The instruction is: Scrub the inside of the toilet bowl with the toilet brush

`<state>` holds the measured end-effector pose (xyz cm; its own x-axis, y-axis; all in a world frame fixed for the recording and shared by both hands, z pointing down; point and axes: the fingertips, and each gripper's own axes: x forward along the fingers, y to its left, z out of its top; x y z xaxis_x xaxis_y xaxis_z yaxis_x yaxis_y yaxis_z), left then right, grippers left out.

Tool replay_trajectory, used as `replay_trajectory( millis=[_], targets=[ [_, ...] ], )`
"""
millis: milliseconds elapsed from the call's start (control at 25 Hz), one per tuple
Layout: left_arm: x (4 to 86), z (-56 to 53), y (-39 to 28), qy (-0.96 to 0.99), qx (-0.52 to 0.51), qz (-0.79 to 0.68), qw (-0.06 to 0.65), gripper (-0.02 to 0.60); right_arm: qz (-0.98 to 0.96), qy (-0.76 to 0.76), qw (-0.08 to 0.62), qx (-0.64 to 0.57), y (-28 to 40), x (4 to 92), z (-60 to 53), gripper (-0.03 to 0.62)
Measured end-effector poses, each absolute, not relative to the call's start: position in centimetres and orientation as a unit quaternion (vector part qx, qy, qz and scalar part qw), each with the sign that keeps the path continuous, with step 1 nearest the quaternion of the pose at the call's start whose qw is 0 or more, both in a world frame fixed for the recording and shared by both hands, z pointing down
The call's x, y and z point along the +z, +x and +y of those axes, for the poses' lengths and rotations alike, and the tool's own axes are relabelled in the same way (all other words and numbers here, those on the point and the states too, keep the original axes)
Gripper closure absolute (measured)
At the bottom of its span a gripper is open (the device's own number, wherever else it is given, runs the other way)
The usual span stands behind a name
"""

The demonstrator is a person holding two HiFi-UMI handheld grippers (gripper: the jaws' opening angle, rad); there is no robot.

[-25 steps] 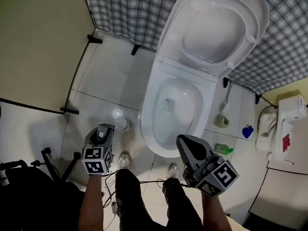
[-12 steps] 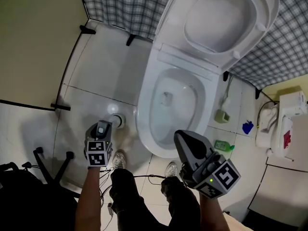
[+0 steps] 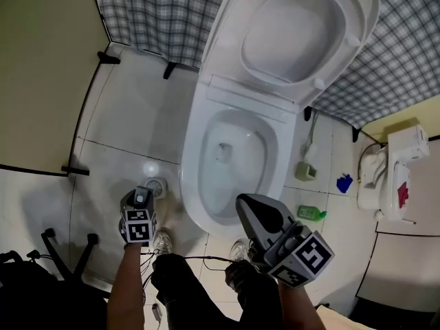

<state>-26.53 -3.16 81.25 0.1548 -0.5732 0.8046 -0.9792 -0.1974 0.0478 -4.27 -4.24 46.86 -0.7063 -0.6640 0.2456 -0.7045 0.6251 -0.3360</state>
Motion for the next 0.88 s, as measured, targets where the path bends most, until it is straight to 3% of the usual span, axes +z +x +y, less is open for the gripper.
replay_trajectory(
  millis=[120, 240, 520, 760, 880],
  targets=[
    [81.3, -2.9, -26.0, 0.693, 0.342, -0.557, 0.305, 0.381, -0.895, 0.39, 0.048, 0.209, -3.2, 47.0, -4.2, 0.594],
    [81.2, -3.1, -26.1, 0.693, 0.349, -0.55, 0.31, 0.26, -0.897, 0.389, 0.043, 0.207, -3.0, 46.4, -4.5, 0.594],
    [76.2, 0.0, -27.4, 0.666, 0.366, -0.553, 0.343, 0.239, -0.897, 0.388, 0.035, 0.207, -2.0, 41.8, -4.1, 0.594],
    [60.0, -2.4, -23.4, 0.737, 0.275, -0.557, 0.267, 0.499, -0.899, 0.4, -0.001, 0.178, 0.4, 33.9, -3.9, 0.594],
    [49.5, -4.5, -18.8, 0.783, 0.214, -0.536, 0.232, 0.578, -0.905, 0.396, 0.011, 0.155, 1.2, 29.7, -3.2, 0.594]
  ],
)
